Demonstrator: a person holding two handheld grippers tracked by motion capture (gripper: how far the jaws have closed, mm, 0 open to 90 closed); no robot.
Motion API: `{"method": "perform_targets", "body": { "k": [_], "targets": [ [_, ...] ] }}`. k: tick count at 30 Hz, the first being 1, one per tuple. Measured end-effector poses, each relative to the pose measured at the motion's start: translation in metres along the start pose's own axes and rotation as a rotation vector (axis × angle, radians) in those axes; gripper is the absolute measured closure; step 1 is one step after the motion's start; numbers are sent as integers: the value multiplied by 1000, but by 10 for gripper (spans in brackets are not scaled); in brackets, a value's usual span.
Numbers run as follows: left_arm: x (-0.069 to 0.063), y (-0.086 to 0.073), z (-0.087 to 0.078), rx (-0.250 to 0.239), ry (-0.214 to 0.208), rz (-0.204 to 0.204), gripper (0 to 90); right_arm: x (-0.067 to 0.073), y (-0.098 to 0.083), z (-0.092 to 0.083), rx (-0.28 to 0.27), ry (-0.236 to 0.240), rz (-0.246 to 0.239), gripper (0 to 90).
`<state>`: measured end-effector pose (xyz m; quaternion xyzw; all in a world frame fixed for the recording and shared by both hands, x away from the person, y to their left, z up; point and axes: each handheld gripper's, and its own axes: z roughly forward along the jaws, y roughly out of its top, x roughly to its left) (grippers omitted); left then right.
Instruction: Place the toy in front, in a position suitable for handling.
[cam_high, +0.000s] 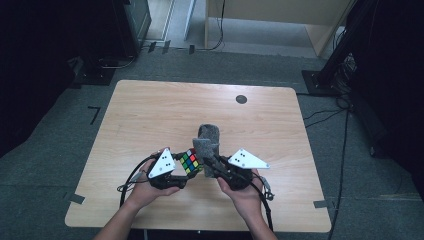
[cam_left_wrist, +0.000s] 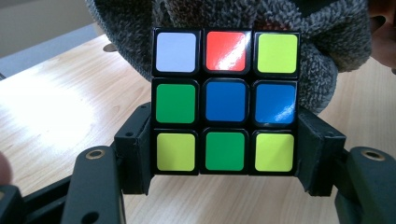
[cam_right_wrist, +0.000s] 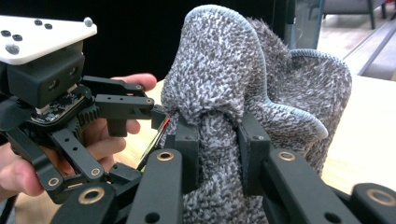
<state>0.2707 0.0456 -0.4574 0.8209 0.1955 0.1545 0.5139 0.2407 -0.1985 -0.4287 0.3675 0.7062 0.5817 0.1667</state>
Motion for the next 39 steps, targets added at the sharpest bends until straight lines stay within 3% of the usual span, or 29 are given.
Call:
{"method": "perform_targets", "body": {
  "k": [2, 5, 7, 9, 10, 11, 14, 17, 18, 19, 21, 25, 26, 29, 31, 33, 35, 37, 39],
  "targets": [
    [0, 0, 5, 25, 21, 14, 346, -8, -1, 7, 46, -47, -40, 737],
    [2, 0, 14, 74, -1, 3, 346, -10, -4, 9, 74, -67, -9, 737],
    [3, 1, 16, 99, 42, 10, 345, -6, -5, 10, 75, -94, -64, 744],
    [1, 2, 17, 132, 76, 6, 345, -3, -6, 13, 74, -87, -72, 768],
    [0, 1, 17, 133, 83, 9, 345, -2, -6, 14, 88, -93, -99, 778],
    [0, 1, 15, 127, 84, -8, 345, -1, -5, 14, 98, -93, -112, 781],
    [2, 0, 11, 57, 62, -87, 345, -3, -4, 13, 63, -89, -80, 785],
    [0, 1, 10, 21, 72, -130, 345, -6, -5, 10, 72, -143, -93, 787],
    [-2, 2, 10, 19, 77, -114, 345, -8, -6, 9, 72, -148, -67, 787],
    [-3, 3, 6, 16, 77, -85, 345, -10, -7, 6, 58, -135, 4, 787],
    [-2, 3, 3, 8, 73, -73, 345, -8, -6, 5, 49, -122, 18, 787],
    [1, 1, -3, -26, 62, -86, 345, 11, 2, 1, -9, -61, 6, 786],
    [0, 2, -2, -23, 61, -72, 345, 13, 4, 1, -13, -59, -5, 786],
    [-5, 2, -2, -9, 64, -30, 346, 6, 2, 3, 2, -86, 5, 786],
    [-5, 2, -1, -5, 54, -33, 345, -1, -4, 5, 18, -115, 41, 786],
    [-5, 1, 3, -1, 42, -44, 345, -2, -7, 4, 18, -115, 62, 787],
    [-5, 0, 5, -1, 38, -42, 345, 5, -3, 3, 2, -96, 35, 786],
    [-6, 0, 5, -8, 33, -32, 345, 12, 3, 1, -27, -38, 29, 784],
    [-6, 1, 3, -20, 33, -32, 345, 14, 6, 0, -27, -39, 2, 783]
  ]
}}
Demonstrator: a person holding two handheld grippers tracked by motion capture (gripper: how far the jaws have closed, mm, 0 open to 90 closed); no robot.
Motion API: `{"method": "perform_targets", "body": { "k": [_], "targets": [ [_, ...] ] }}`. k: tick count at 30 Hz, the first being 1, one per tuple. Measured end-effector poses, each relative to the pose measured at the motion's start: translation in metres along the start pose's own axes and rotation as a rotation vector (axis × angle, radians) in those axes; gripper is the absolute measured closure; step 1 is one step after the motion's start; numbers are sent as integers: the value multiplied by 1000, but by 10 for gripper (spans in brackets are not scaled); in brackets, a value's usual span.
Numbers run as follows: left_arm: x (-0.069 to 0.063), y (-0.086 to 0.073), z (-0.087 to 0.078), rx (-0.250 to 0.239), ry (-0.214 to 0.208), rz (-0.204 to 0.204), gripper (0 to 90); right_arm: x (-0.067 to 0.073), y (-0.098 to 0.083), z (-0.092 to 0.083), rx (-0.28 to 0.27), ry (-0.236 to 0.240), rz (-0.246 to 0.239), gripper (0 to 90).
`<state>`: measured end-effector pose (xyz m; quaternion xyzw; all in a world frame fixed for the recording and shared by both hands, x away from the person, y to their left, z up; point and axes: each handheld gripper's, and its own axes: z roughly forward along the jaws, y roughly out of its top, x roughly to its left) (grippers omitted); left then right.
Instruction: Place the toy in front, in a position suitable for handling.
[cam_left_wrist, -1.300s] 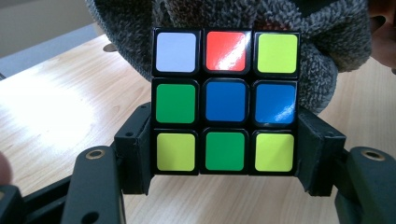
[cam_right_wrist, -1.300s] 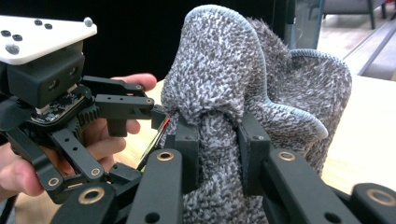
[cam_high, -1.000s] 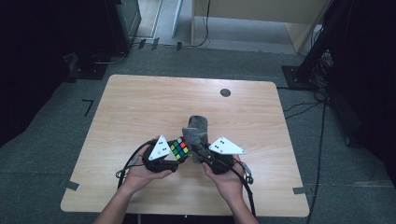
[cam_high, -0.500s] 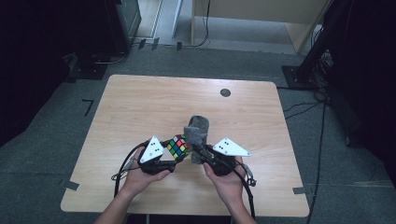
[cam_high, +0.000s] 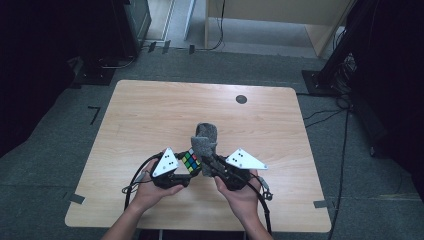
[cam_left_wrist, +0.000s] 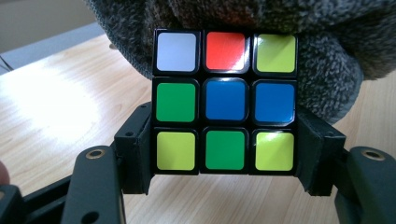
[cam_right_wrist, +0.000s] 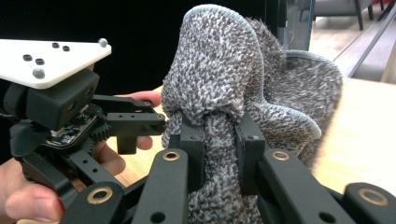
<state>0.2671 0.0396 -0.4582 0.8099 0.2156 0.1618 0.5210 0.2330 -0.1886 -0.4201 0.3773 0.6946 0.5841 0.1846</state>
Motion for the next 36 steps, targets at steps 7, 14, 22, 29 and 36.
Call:
{"method": "perform_targets", "body": {
  "k": [7, 14, 22, 29, 36],
  "targets": [
    [1, 1, -3, -11, -6, 4, 345, -22, -10, 0, 50, -55, 86, 782],
    [-1, 1, -6, -34, -11, 27, 346, -7, 1, -4, 7, 15, 18, 778],
    [0, -2, -1, -27, -20, 4, 345, -14, -1, -5, 21, 37, 108, 774],
    [4, 0, -10, -81, -48, -17, 346, -28, -8, -3, 2, 7, 112, 774],
    [1, -4, -2, -35, -45, -2, 345, -14, -3, -6, -43, 33, 56, 774]
  ]
}}
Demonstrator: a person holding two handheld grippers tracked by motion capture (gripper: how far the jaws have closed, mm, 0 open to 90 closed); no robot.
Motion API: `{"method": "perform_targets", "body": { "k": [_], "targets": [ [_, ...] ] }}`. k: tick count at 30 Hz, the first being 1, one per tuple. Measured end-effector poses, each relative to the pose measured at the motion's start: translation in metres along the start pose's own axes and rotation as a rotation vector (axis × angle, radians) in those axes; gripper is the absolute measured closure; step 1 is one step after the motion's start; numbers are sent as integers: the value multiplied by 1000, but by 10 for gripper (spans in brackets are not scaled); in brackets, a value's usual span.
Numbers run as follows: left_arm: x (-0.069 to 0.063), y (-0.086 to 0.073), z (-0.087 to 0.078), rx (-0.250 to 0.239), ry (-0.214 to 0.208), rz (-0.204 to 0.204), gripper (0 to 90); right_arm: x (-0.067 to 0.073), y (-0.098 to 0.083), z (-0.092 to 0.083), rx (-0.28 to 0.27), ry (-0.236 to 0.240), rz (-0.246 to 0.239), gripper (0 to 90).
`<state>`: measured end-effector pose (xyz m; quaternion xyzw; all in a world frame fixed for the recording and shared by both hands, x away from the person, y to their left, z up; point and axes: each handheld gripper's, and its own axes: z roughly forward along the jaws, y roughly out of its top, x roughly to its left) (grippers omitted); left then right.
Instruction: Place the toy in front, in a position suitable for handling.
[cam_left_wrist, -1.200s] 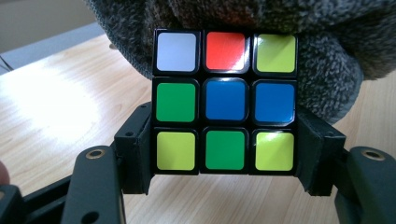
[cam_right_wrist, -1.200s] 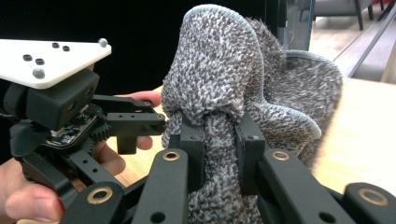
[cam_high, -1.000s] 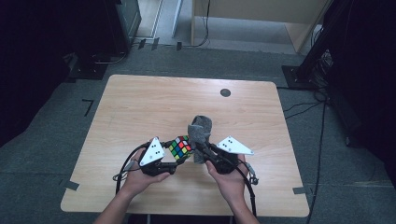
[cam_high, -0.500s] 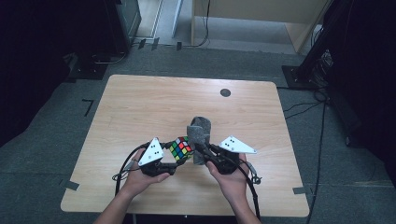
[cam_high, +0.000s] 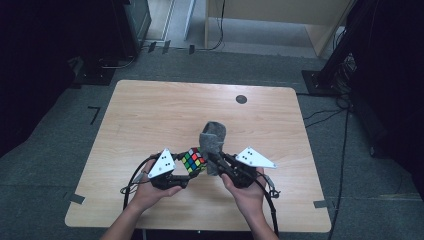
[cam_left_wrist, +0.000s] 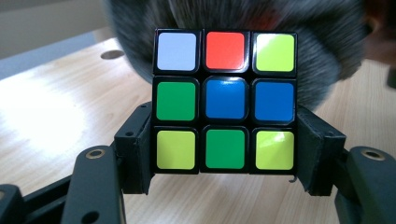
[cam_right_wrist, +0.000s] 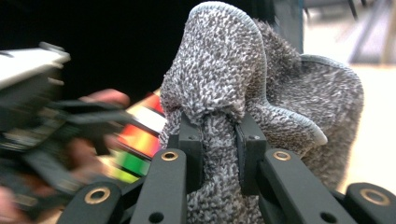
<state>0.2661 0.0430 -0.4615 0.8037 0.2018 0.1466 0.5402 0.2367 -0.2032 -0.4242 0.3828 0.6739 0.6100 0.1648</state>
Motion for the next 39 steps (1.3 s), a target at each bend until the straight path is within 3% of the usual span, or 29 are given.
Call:
{"method": "perform_targets", "body": {
  "k": [3, 5, 8, 10, 12, 15, 17, 21, 24, 27, 29, 33, 35, 36, 37, 39],
  "targets": [
    [-2, 0, 0, -4, -6, 14, 345, 4, 0, 2, 6, 6, -26, 772],
    [-2, 1, -2, -11, 0, 21, 345, 0, -5, 4, 14, -31, -33, 772],
    [2, 1, -5, -24, -1, 0, 345, -13, -14, 4, 43, -105, -4, 772],
    [3, 0, -4, -13, -7, -9, 345, -15, -15, 2, 39, -108, 19, 772],
    [0, -1, 0, 10, -1, 7, 345, -8, -12, 0, 15, -87, 6, 772],
    [-3, -1, 3, 17, -7, 13, 345, 6, -6, 1, -3, -45, -64, 771],
    [-4, 0, 2, 9, -13, -2, 345, 7, -7, 3, 2, -67, -100, 770],
    [-2, 0, 1, -3, -15, -11, 345, -11, -16, 3, 45, -140, -29, 771],
    [-3, -1, 3, 14, 0, 2, 345, -8, -14, 0, 29, -109, -19, 770],
    [-4, -2, 4, 20, 0, 6, 345, 7, -9, 1, 10, -53, -65, 770],
    [-3, -1, 2, 13, -3, 2, 345, 9, -8, 3, 14, -60, -81, 769],
    [-1, 0, 0, -8, -13, -21, 345, -8, -15, 2, 44, -118, -14, 770],
    [-2, -1, 2, 5, -12, -15, 345, -10, -15, 0, 42, -107, 9, 770],
    [-3, -1, 4, 16, -8, -5, 345, 0, -11, 0, 31, -81, -12, 769],
    [-4, -1, 5, 28, -3, 6, 345, 0, -11, 0, 31, -81, -12, 769],
    [-6, -2, 7, 33, -4, 8, 344, 12, -7, 1, 32, -78, -66, 767]
  ]
}}
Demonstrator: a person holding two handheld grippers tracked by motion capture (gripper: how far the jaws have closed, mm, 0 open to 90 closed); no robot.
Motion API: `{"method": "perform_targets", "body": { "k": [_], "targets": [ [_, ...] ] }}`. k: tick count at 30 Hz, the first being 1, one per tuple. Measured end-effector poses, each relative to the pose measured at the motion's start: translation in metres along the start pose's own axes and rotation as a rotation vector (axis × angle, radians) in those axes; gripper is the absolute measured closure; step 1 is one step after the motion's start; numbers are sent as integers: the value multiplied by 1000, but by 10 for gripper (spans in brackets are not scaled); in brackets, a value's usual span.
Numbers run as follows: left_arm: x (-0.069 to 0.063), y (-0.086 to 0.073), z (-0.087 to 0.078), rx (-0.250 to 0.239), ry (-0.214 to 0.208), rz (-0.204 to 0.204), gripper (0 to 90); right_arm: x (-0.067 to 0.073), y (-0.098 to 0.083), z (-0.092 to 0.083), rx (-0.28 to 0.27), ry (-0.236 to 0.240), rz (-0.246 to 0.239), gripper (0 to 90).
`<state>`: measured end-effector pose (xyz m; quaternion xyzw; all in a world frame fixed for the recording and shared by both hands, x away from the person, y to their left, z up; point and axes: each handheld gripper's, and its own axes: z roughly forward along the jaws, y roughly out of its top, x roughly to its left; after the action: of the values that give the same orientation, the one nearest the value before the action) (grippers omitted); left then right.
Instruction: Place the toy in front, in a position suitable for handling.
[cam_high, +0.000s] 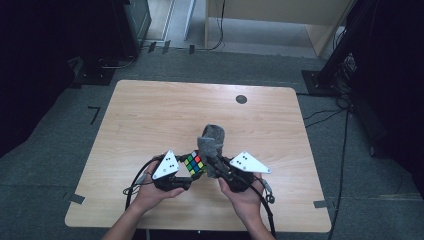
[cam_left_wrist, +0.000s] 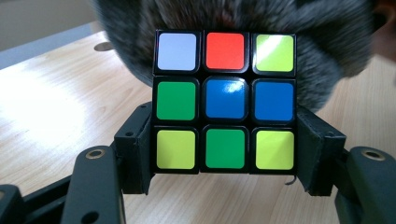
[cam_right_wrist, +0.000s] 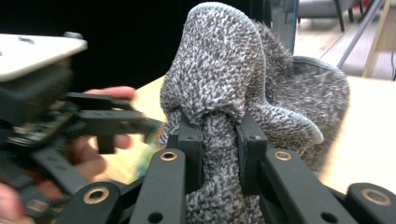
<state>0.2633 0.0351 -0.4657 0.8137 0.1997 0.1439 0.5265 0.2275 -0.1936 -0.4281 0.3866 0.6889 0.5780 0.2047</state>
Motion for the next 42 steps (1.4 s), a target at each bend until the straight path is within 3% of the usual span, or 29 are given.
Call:
{"method": "perform_targets", "body": {
  "k": [1, 3, 6, 8, 13, 15, 17, 18, 21, 24, 26, 28, 29, 31, 32, 34, 38, 40, 42],
  "targets": [
    [0, 0, 0, -2, -3, -3, 344, 3, 2, 0, -1, 0, -16, 766],
    [1, 1, -2, -9, -1, 4, 345, 2, 2, 0, 5, -6, -3, 767],
    [2, 2, -7, -40, -12, -7, 345, -13, -5, 1, 35, -55, 52, 768],
    [4, 2, -7, -43, -15, -13, 345, -19, -7, 0, 35, -59, 100, 768],
    [2, 0, -2, -5, 1, 0, 344, 2, 3, -1, -7, 25, 27, 768],
    [2, 1, -3, -13, 3, 3, 345, 4, 4, 0, -5, 18, -3, 768],
    [3, 2, -7, -36, -4, -10, 345, -4, 0, 0, 0, 6, 34, 769],
    [4, 3, -8, -47, -10, -17, 345, -9, -2, 0, 15, -24, 46, 769],
    [4, 3, -6, -39, -11, -15, 344, -18, -7, 0, 25, -46, 98, 770],
    [2, 0, -2, -5, 2, 5, 345, -4, -2, -1, 6, -2, 50, 769],
    [1, 0, -2, -9, 2, 3, 345, 3, 1, 0, 0, 11, 12, 769],
    [2, 1, -5, -23, 3, 1, 345, 1, 1, 0, -6, 11, 21, 769],
    [3, 2, -7, -36, -3, -4, 345, -2, -1, 0, -1, -13, 15, 769],
    [4, 3, -9, -48, -6, -8, 345, -5, -7, 1, 28, -107, -77, 770],
    [5, 3, -9, -46, -7, -6, 344, -7, -9, 1, 26, -107, -64, 770],
    [6, 2, -9, -43, -6, -11, 345, -6, -8, 0, 15, -82, -33, 771],
    [4, 1, -6, -23, -1, -1, 344, 14, 2, -3, -39, 6, -90, 770],
    [4, 1, -6, -25, -1, -2, 345, 17, 3, -2, -36, 2, -119, 770],
    [6, 1, -8, -27, 5, 2, 345, 11, -1, -1, -36, -2, -126, 770]
  ]
}}
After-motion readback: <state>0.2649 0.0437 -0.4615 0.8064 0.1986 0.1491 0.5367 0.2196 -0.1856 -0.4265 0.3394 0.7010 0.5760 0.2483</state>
